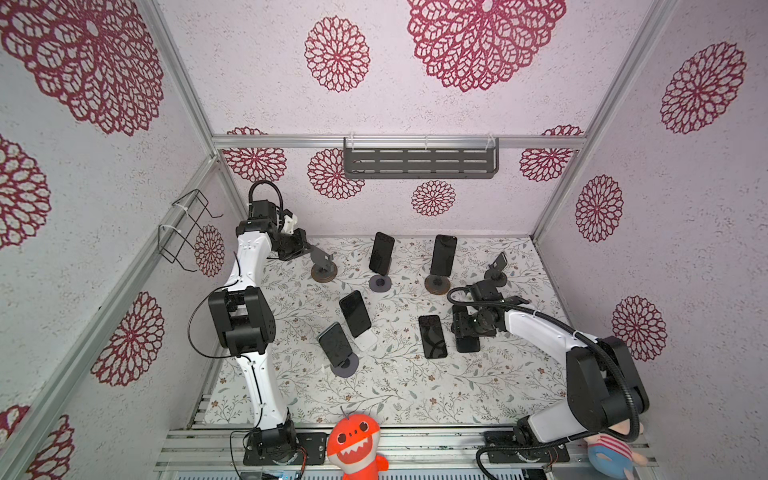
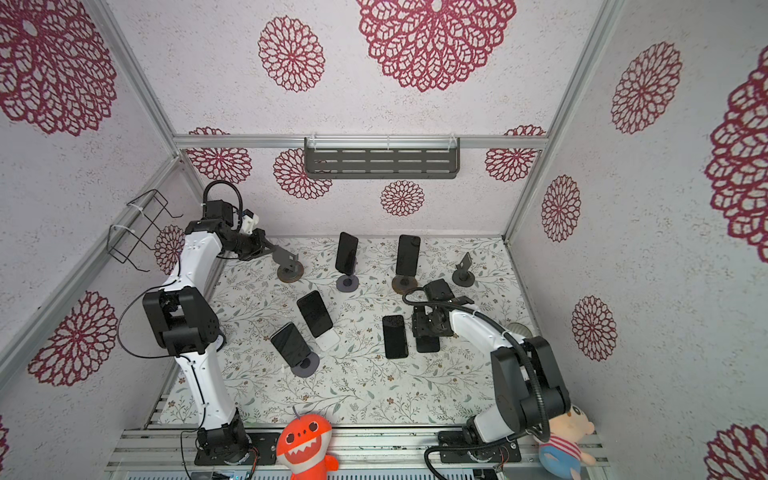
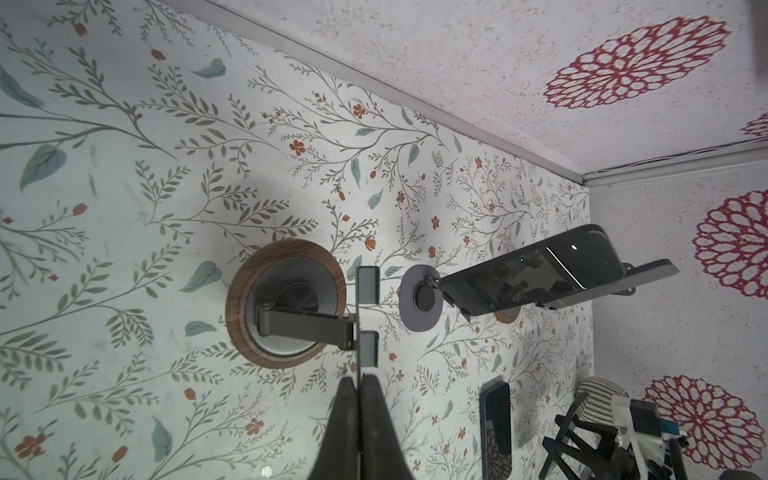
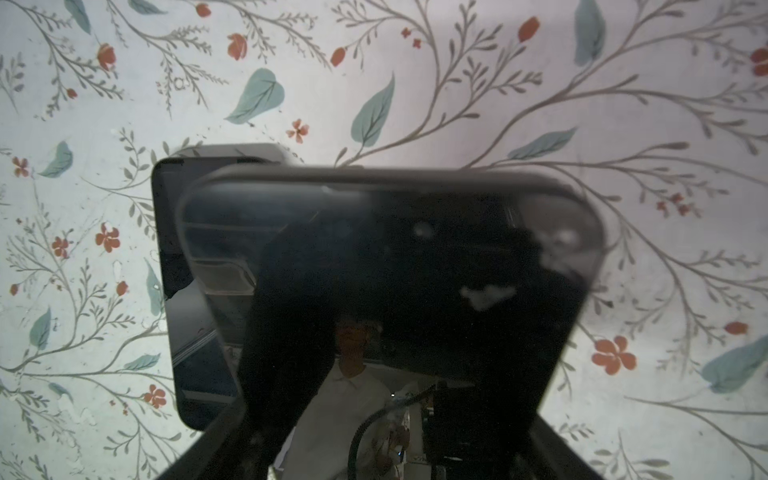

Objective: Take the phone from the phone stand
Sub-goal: 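Carry the held black phone toward the flat phones while the left arm withdraws, then lower the black phone flat beside the lying phone with the right gripper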

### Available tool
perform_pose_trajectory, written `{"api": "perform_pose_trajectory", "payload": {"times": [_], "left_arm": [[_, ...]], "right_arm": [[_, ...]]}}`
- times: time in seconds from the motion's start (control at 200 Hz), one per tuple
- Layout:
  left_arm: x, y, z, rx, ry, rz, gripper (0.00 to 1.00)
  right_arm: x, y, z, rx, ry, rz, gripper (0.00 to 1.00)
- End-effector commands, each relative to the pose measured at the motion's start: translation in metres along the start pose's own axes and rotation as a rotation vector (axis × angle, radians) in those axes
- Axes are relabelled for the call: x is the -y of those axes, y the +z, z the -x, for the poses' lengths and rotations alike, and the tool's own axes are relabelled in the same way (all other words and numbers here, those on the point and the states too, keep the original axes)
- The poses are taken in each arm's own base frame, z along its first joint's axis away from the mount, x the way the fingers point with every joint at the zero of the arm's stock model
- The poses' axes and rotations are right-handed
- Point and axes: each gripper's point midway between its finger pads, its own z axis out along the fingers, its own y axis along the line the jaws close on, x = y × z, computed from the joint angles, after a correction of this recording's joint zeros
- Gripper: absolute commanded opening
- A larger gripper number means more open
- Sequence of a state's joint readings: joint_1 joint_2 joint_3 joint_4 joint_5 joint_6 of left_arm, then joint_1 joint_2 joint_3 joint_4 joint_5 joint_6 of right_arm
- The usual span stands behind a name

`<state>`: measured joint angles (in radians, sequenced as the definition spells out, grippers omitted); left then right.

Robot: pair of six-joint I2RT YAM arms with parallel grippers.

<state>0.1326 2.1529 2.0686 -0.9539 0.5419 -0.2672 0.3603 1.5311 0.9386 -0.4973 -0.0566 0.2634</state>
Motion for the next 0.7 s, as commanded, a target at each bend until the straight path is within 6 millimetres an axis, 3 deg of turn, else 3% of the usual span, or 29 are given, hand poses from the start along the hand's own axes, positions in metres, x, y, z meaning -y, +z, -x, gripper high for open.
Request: {"api": "perform_pose_trajectory", "payload": {"times": [0.0, 0.465, 0.696], "left_arm": [[0.004, 0.004, 0.013, 0.039, 0.011, -0.017, 0.0], [-0.016, 0.033, 0.007, 0.007, -0.035, -0.019, 0.0], [-0.021, 0.042, 0.001, -0.013, -0.038, -0.026, 0.17]], "right_arm": [[-0.004, -0.001, 0.014, 0.006, -0.024, -0.002, 0.47], [-0.012, 0.032, 0.012, -0.071, -0.076, 0.005, 0.54], [-0.015, 0.042, 0.012, -0.078, -0.077, 0.018, 0.66]]}}
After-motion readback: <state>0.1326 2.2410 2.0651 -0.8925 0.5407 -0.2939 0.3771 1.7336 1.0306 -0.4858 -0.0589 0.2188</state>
